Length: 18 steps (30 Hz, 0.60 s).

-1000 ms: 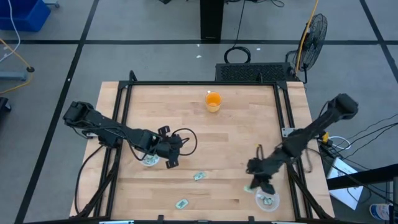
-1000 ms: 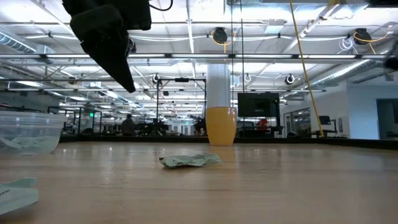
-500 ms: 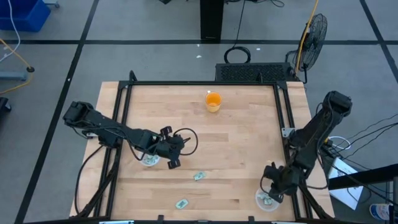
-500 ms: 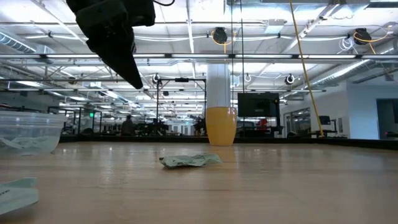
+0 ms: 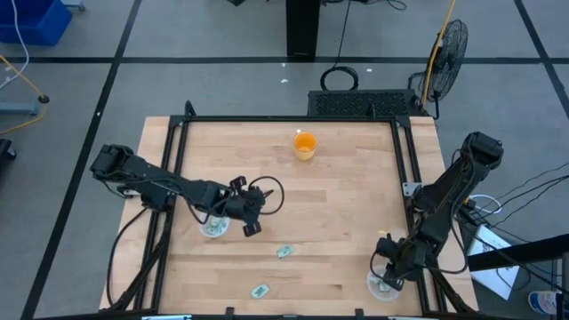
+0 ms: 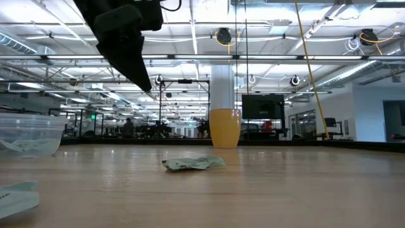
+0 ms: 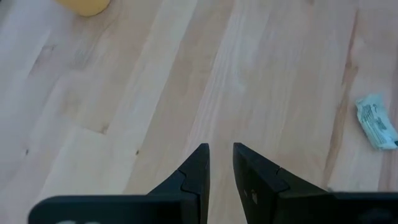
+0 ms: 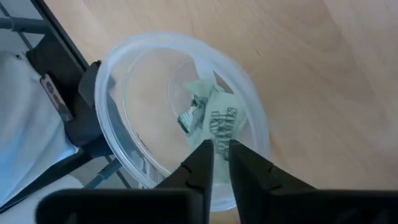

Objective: Pick and place Stevia / Truvia into bins
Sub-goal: Put the right light green stevia packet into the right transparent container, then put the top light green stevia packet into the left transparent container

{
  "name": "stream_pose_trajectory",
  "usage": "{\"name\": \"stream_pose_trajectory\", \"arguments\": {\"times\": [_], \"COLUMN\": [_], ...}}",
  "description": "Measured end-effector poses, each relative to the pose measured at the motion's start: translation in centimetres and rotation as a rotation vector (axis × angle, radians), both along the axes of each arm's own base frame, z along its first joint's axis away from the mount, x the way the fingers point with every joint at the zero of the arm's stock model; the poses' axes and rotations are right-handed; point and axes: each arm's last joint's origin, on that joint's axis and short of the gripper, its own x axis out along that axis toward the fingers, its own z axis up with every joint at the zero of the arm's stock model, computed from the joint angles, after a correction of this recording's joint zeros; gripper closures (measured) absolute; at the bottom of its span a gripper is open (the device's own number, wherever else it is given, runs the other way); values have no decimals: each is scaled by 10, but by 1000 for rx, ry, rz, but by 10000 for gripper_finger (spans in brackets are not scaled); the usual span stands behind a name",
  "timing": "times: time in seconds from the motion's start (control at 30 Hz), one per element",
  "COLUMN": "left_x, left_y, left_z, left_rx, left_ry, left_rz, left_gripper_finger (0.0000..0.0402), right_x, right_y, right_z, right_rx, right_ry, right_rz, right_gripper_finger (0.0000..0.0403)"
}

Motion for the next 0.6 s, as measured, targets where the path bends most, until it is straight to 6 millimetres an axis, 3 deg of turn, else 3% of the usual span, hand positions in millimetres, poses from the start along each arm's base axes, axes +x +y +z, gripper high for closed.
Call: {"name": "stream_pose_trajectory", "arguments": {"times": [0.2,0.4,0.6], "left_x": [2,19,38], "left_y": [-1,-15,-41], "left_z": [0,1,-27], "left_rx": [-51,-170,-155], "left_ry": [-14,-143,-152], "left_rz": [-4,-130,-370], "left_gripper_finger": [325,325,325], "right_x": [4,21,31], "right_y": [1,3,5], "right_z": [3,20,41], "right_rx": [23,108,137], "right_ry": [-49,-320,-640], "right_rz": [25,48,234], "right_gripper_finger": [331,339,346]}}
